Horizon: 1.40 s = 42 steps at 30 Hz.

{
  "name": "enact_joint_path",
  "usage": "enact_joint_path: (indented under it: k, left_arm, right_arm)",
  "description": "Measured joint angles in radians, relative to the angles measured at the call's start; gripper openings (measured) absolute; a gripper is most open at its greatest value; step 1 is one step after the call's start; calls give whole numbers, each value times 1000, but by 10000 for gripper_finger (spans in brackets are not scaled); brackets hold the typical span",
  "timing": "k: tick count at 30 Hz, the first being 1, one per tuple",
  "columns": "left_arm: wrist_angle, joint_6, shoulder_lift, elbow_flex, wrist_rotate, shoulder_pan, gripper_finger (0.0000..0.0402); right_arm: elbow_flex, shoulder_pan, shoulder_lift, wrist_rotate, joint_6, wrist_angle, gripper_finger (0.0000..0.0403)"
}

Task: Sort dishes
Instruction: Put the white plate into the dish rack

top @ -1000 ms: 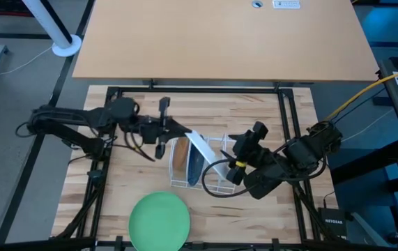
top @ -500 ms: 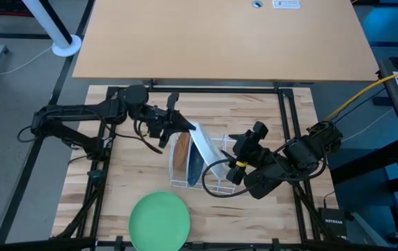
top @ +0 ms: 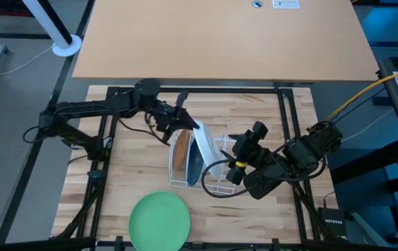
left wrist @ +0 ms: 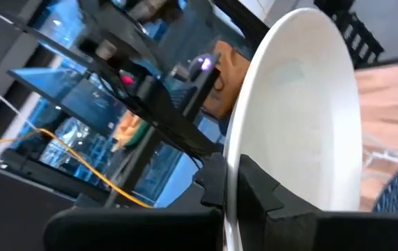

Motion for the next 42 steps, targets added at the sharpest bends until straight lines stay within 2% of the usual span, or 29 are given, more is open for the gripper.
enact_joint_path:
  k: [14, 24, 35, 42]
  left_arm:
    - [-63, 99, 170, 0, 4, 2, 4]
    - [-84, 96, 263, -1, 4, 12, 5]
    - [-102, 91, 291, 1, -6, 18, 9]
    - [-89, 35, 290, 1, -127, 3, 38]
  right_arm:
    - [0, 0, 0, 10, -49, 0, 245]
    - [0, 0, 1, 10, -51, 0, 245]
    - [0, 0, 1, 12, -51, 0, 245]
    - [0, 0, 1, 20, -50, 0, 245]
